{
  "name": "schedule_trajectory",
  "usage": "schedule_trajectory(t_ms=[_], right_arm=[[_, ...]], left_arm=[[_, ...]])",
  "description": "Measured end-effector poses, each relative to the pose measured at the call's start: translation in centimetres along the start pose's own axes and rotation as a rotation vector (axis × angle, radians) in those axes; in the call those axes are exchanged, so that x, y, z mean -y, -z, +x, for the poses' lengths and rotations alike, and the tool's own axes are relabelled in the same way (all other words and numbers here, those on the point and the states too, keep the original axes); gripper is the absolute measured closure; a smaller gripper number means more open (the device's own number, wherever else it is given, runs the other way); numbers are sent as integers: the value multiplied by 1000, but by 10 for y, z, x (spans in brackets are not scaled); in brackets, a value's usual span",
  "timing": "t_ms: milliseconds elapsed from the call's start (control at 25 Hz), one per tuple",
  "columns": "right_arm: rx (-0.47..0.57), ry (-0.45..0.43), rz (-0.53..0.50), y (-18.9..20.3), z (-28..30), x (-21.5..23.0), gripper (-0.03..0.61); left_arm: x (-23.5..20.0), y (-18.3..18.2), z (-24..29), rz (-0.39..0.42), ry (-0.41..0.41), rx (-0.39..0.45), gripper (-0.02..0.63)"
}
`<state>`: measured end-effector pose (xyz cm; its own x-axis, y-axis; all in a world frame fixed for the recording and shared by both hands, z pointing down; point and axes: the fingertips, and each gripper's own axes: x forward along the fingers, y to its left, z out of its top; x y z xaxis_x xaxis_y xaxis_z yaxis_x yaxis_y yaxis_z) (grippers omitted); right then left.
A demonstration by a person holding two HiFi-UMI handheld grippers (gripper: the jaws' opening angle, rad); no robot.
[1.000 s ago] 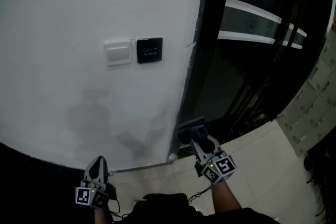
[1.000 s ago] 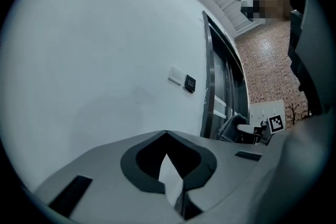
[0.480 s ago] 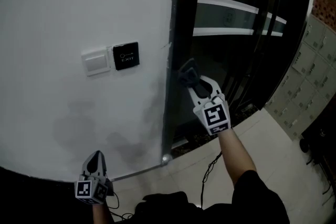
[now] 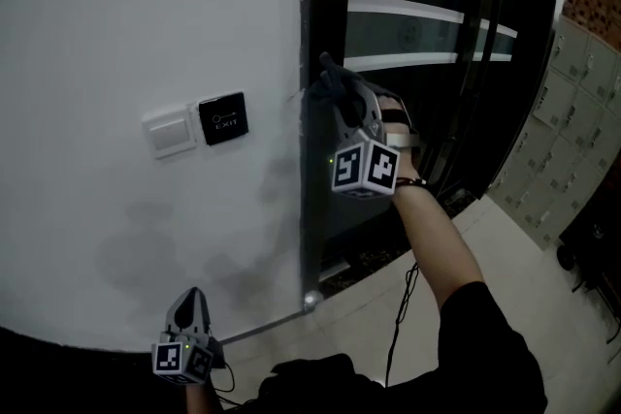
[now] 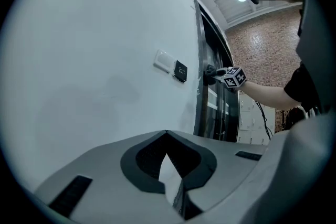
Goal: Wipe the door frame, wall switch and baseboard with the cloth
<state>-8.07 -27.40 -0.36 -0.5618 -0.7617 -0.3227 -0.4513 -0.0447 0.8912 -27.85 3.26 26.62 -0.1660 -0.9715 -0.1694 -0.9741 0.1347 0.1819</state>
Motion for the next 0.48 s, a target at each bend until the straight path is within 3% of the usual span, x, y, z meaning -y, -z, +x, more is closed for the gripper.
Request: schedule_trajectory(t_ms=[360,480], right_arm=[[-53,-98,-67,6,6,-51,483],[-57,-113,-46,11,1,-65,483]], left_arm=[[-2,10,-9,-7,-17,-20,611],[2,15,-9,-6,-7,-41,611]])
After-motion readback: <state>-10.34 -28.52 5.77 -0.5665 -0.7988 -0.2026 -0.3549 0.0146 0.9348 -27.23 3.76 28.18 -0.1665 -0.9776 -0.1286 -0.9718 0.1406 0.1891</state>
